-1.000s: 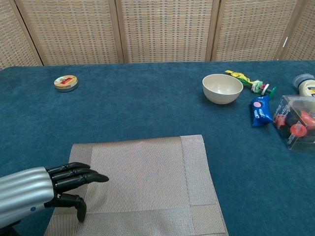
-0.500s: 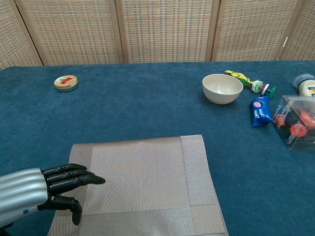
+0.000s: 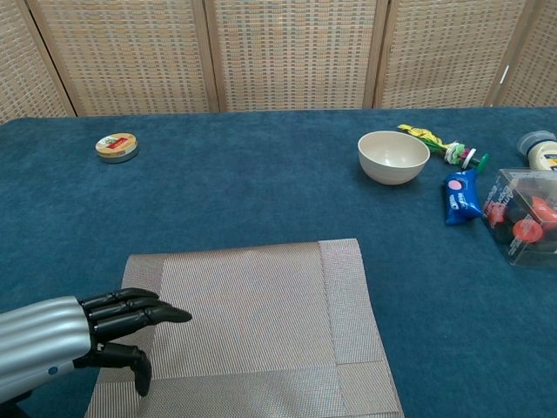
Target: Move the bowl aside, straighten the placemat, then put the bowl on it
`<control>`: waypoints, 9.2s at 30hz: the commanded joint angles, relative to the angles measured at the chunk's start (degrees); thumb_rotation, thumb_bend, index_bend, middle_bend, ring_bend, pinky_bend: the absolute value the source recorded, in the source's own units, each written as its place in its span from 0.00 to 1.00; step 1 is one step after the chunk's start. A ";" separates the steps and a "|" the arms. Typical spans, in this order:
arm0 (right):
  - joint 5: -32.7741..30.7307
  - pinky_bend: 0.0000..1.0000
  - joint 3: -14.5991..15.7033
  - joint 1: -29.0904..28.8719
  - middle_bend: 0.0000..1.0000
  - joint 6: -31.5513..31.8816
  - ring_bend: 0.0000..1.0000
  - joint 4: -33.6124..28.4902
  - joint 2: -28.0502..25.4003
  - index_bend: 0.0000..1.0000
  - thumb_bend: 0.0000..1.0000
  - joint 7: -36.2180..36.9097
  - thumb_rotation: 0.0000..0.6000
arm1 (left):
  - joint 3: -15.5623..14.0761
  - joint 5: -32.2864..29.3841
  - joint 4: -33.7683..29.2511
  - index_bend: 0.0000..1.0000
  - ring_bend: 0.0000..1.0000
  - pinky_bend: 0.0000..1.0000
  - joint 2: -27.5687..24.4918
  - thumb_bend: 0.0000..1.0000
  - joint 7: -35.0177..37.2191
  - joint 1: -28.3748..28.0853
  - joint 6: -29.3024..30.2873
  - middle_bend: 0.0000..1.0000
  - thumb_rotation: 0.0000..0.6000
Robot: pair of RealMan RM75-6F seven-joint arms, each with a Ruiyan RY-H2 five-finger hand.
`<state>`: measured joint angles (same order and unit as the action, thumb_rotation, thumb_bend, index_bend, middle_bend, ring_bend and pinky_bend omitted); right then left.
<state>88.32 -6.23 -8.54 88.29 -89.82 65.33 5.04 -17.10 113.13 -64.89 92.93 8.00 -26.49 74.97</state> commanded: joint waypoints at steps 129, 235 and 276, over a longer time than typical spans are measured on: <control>4.22 0.00 1.64 -3.67 0.00 -6.33 0.00 1.06 1.13 0.03 0.00 -7.00 1.00 | 22.44 -51.83 -45.42 0.00 0.00 0.00 -32.57 0.00 -27.35 7.36 9.64 0.00 1.00; 2.57 0.00 2.88 -46.62 0.00 -38.08 0.00 35.37 39.51 0.67 0.67 -5.67 1.00 | 23.72 -43.60 -41.37 0.00 0.00 0.00 -33.40 0.00 -20.19 13.34 3.05 0.00 1.00; 39.97 0.00 19.36 -43.10 0.04 -9.88 0.00 35.44 7.82 0.70 0.59 -22.55 1.00 | 20.94 -35.98 -44.11 0.00 0.00 0.00 -33.03 0.00 -22.36 16.02 6.50 0.00 1.00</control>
<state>127.59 14.08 -49.92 80.15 -56.86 72.01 -17.38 3.75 77.29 -109.09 59.85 -14.34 -10.44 81.55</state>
